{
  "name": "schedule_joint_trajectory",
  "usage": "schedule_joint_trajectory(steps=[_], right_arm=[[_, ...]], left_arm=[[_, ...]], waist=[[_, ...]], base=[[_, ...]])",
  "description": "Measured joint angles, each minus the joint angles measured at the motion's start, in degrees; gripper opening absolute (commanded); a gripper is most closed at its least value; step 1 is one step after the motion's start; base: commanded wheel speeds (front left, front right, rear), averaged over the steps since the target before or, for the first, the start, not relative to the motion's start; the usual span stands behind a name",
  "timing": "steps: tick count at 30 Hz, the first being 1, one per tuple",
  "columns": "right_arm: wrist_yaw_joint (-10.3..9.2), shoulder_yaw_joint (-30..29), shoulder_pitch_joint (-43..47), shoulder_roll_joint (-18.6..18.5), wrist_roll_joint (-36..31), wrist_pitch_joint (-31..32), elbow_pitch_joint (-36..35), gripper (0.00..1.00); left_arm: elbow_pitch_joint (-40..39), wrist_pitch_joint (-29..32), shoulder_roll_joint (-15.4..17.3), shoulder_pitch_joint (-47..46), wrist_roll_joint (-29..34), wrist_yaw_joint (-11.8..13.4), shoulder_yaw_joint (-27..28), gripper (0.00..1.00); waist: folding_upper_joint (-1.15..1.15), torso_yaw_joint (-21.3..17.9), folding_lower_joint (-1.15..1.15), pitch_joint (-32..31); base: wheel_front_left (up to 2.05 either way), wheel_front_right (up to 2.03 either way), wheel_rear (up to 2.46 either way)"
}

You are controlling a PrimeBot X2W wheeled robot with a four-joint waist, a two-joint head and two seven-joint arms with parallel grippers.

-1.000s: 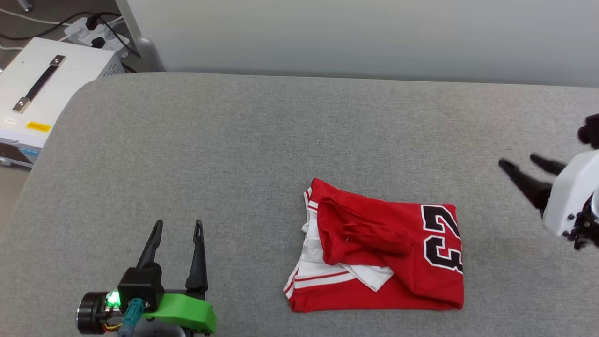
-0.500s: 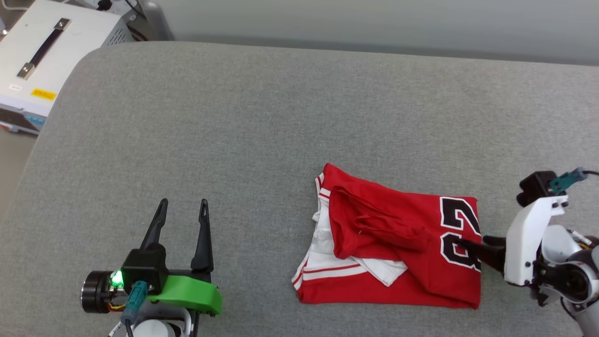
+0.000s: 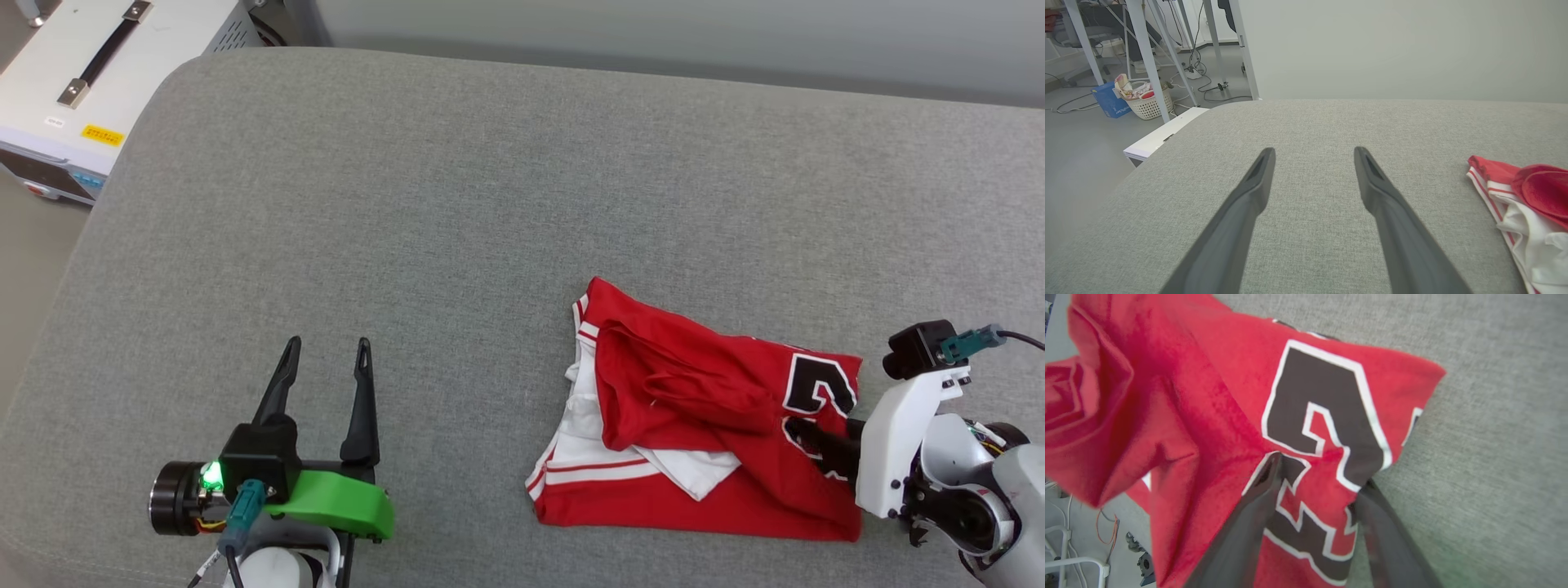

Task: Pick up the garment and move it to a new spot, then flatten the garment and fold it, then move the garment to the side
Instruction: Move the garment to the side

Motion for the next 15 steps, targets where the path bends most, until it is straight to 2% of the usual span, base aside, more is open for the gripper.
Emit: schedule_joint_trajectory(steps=[9, 15], right_arm=[[0.00, 5.3, -3.7, -3.8, -3.0, -12.0, -1.9, 0.00], [0.00, 7.4, -6.5, -7.7, -4.6, -14.9, -7.5, 0.00]], left_arm=[[0.3, 0.0, -0.1, 0.3, 0.0, 0.0, 0.0, 1.00], [0.2, 0.0, -0.1, 2.0, 0.0, 0.1, 0.1, 1.00]], waist=[[0.00, -0.7, 0.00, -2.6], [0.00, -2.9, 0.00, -4.1]], base=[[0.00, 0.00, 0.00], [0.00, 0.00, 0.00]])
